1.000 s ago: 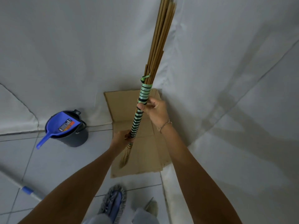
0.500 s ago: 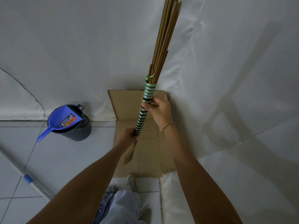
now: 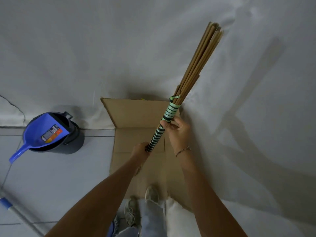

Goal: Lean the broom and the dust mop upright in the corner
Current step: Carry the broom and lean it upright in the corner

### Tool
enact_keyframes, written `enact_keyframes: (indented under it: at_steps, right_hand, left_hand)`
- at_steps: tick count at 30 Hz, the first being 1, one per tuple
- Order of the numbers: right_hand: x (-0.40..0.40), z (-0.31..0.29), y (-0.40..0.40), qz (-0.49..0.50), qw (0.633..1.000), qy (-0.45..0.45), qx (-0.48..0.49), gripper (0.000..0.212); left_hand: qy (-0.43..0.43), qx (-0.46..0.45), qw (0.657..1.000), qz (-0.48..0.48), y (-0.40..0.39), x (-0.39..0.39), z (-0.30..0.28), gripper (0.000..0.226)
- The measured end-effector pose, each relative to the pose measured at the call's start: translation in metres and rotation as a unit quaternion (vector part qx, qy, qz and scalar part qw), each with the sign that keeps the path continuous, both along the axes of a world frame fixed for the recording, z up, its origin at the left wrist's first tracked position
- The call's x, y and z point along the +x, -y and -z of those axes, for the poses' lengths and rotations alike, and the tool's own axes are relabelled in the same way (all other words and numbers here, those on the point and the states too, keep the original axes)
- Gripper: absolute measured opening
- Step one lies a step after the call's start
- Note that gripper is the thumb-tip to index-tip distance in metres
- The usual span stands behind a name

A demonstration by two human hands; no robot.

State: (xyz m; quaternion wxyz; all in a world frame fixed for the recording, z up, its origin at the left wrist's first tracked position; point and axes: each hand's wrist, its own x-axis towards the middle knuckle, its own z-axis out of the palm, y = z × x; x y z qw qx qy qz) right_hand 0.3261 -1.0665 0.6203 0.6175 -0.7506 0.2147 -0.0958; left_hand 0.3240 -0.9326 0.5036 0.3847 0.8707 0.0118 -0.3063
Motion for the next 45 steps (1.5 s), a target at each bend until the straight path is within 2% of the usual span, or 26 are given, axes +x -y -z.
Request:
enact_keyframes:
  at_steps: [5, 10, 14, 18, 23, 28, 34, 38, 42, 45]
  right_hand:
    - [0.070, 0.038, 0.025, -0.017, 1.000, -0.003, -0.010, 0.028]
    - [0.116, 0.092, 0.051, 0.011, 1.000, -0.004, -0.025, 0.029]
    - [0.138, 0.129, 0.066, 0.019, 0.997, -0.013, -0.069, 0.026]
    - [0.155, 0.154, 0.069, 0.033, 0.995, -0.028, -0.085, 0.024]
    - [0.178, 0.182, 0.074, 0.045, 0.991, -0.086, -0.087, 0.022]
    - [0.199, 0.206, 0.084, 0.047, 0.977, -0.157, -0.136, 0.029]
    - [0.204, 0.208, 0.096, 0.037, 0.948, -0.254, -0.187, 0.037]
    - [0.194, 0.192, 0.093, 0.059, 0.936, -0.298, -0.179, 0.031]
    - [0.161, 0.165, 0.075, 0.033, 0.935, -0.290, -0.199, 0.028]
    - [0.115, 0.134, 0.040, -0.021, 0.953, -0.255, -0.164, 0.030]
  left_hand:
    - [-0.014, -0.018, 0.997, -0.076, 0.028, 0.056, 0.041, 0.011]
    - [-0.009, -0.021, 0.995, -0.099, 0.062, 0.104, 0.086, 0.019]
    - [-0.030, 0.005, 0.996, -0.085, 0.076, 0.119, 0.120, 0.031]
    - [-0.065, 0.067, 0.993, -0.067, 0.069, 0.119, 0.127, 0.051]
    - [-0.089, 0.116, 0.989, -0.038, 0.046, 0.110, 0.133, 0.049]
    - [-0.070, 0.126, 0.990, -0.004, 0.025, 0.116, 0.131, 0.046]
    - [-0.051, 0.105, 0.993, 0.000, 0.020, 0.115, 0.122, 0.042]
    - [-0.054, 0.085, 0.995, 0.001, 0.014, 0.107, 0.109, 0.035]
    - [-0.057, 0.075, 0.996, -0.008, -0.002, 0.095, 0.078, 0.032]
    - [-0.044, 0.063, 0.996, -0.038, -0.019, 0.074, 0.045, 0.033]
